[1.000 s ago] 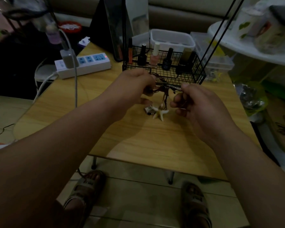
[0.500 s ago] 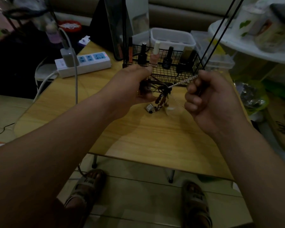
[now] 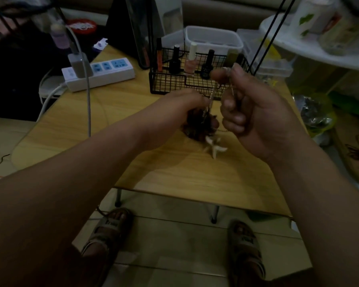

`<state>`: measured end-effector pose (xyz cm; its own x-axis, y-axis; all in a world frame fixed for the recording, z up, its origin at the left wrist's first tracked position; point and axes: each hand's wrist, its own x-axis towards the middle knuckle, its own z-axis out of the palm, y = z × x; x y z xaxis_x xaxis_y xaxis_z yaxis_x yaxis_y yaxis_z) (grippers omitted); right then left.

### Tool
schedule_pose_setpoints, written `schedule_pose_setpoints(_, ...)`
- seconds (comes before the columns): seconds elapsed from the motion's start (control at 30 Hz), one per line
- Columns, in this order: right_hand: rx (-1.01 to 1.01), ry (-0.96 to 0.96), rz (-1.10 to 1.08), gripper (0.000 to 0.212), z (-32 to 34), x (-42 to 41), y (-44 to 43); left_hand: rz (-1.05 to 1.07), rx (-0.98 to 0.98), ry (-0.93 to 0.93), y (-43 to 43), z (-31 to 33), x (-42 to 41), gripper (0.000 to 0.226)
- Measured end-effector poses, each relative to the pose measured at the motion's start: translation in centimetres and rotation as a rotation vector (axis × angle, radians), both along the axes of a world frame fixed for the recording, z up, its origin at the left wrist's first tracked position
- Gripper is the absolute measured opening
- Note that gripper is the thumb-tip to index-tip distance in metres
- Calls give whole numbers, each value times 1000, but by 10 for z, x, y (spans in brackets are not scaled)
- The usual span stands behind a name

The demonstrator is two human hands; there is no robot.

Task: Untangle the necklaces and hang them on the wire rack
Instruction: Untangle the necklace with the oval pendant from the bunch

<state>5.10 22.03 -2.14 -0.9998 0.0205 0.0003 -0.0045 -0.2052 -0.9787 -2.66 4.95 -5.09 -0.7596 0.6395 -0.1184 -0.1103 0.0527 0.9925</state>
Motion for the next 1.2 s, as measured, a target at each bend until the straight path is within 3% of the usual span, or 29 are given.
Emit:
schedule_pose_setpoints(0.07, -34, 5, -28, 24, 1, -2, 3, -58, -3, 1, 0, -1, 0, 21)
schedule_pose_setpoints(0.17, -57, -5, -132, 21, 0, -5, 10, -106, -114, 65, -3, 0, -2, 34)
schedule_pose_setpoints(0.37, -94, -46, -297, 19, -3, -6, 25, -144, -435, 366, -9, 4, 0, 14)
schedule_pose_setpoints(0.47, 98, -136, -404, 23, -4, -4, 29, -50, -536, 514, -8, 3, -1, 7)
schedule_pose_setpoints(0.6, 535, -293, -325, 27, -8, 0, 24, 58, -455, 425, -10, 2, -7, 7)
schedule_pose_setpoints(0.7, 738, -366, -215, 33, -12, 0, 13, 107, -386, 386, -12, 4, -9, 9)
schedule_pose_setpoints(0.87, 1095, -242, -274, 14, -21, -2, 5, 125, -161, 263, -12, 12, -9, 9)
schedule_pose_setpoints(0.9, 1111, -197, -273, 13, -20, -1, 3, 120, -124, 248, -13, 14, -10, 7)
schedule_pose_setpoints(1.03, 974, -68, 5, 46, -17, 1, -8, 87, -11, 216, -11, 15, -10, 5)
schedule_pose_setpoints(1.1, 930, -57, 90, 34, -23, -1, -15, 76, 57, 178, -9, 15, -10, 6)
schedule_pose_setpoints(1.2, 873, -48, 23, 10, -29, -6, -19, 85, 175, 98, -9, 17, -12, 10)
